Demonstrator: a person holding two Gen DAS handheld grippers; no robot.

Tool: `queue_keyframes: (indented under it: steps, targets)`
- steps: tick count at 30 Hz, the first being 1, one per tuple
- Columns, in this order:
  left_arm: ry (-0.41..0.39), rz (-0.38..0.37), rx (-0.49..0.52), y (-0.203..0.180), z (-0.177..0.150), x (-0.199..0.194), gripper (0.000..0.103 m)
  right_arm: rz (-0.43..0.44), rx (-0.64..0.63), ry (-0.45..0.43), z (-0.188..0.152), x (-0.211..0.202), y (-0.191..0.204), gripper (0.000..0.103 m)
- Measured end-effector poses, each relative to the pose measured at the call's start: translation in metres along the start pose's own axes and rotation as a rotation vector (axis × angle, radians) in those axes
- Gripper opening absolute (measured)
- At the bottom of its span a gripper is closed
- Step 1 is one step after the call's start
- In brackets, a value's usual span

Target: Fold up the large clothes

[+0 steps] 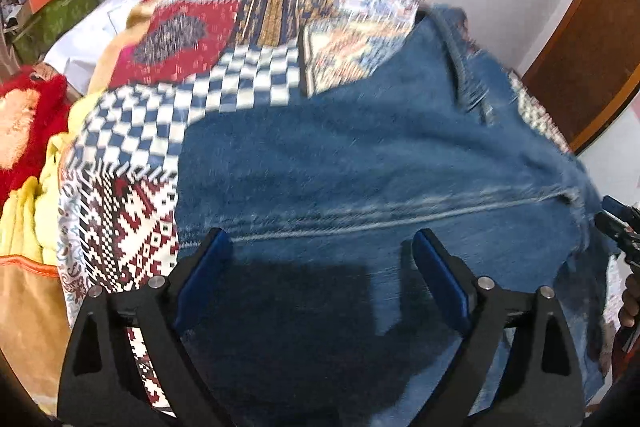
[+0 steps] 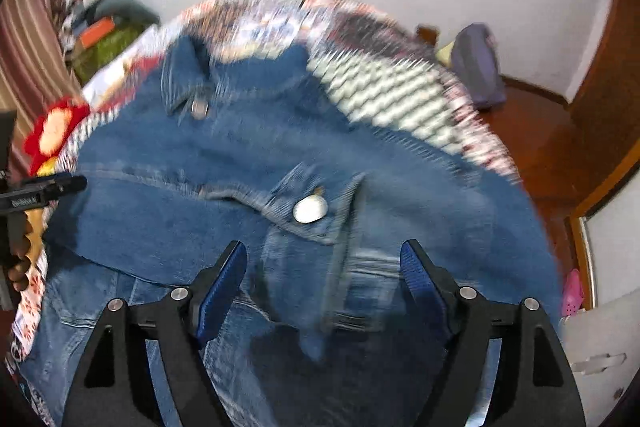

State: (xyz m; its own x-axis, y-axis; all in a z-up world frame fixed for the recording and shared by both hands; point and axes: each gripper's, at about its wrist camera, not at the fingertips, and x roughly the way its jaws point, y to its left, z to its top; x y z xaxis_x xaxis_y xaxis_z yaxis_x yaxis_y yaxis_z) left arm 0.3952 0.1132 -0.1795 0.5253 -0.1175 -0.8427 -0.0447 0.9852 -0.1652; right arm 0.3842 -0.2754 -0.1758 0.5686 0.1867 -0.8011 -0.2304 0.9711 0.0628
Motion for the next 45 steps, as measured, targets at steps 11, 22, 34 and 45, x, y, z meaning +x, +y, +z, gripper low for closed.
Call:
queue_keyframes:
  steps: [11,22,34,45]
  targets:
    - [-0.1,-0.04,0.109,-0.077,0.024,-0.031,0.094,-0.119,0.245,0.032,-0.027,-0.066,-0.128,0.078]
    - [0.014,-0.027,0.279,-0.146,-0.016,0.028,0.094,0.194,0.803,0.15,-0.116,-0.03,-0.221,0.077]
    - [-0.014,-0.009,0.382,-0.166,-0.029,0.031,0.094,0.307,0.942,0.17,-0.153,-0.045,-0.218,0.077]
    - [-0.019,0.004,0.375,-0.155,-0.033,0.028,0.094,0.129,0.878,0.095,-0.106,0.002,-0.231,0.079]
